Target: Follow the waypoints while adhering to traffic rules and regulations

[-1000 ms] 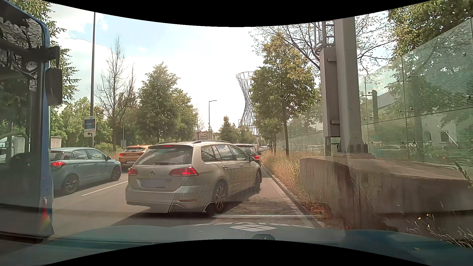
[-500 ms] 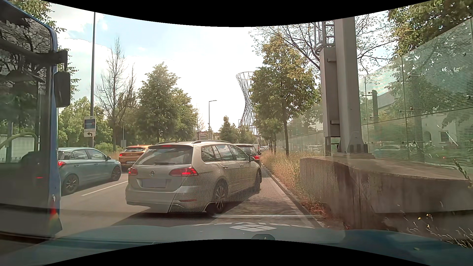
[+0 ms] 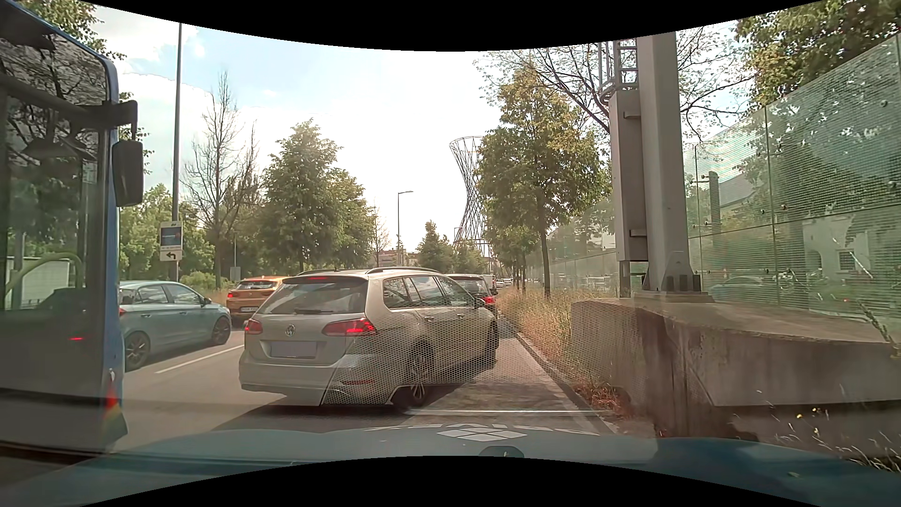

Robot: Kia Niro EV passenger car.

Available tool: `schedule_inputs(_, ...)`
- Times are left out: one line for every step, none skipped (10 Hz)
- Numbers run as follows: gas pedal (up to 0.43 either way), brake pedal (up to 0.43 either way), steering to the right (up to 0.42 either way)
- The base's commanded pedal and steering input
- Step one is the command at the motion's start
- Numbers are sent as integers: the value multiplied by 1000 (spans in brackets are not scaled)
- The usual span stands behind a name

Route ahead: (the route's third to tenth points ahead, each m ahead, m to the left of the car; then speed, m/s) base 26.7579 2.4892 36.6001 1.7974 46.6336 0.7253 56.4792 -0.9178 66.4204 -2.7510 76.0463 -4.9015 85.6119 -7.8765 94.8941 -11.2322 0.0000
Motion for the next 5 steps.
schedule_inputs(0, 287, -13)
schedule_inputs(0, 287, -13)
schedule_inputs(0, 287, -13)
schedule_inputs(0, 280, -13)
schedule_inputs(0, 287, -13)
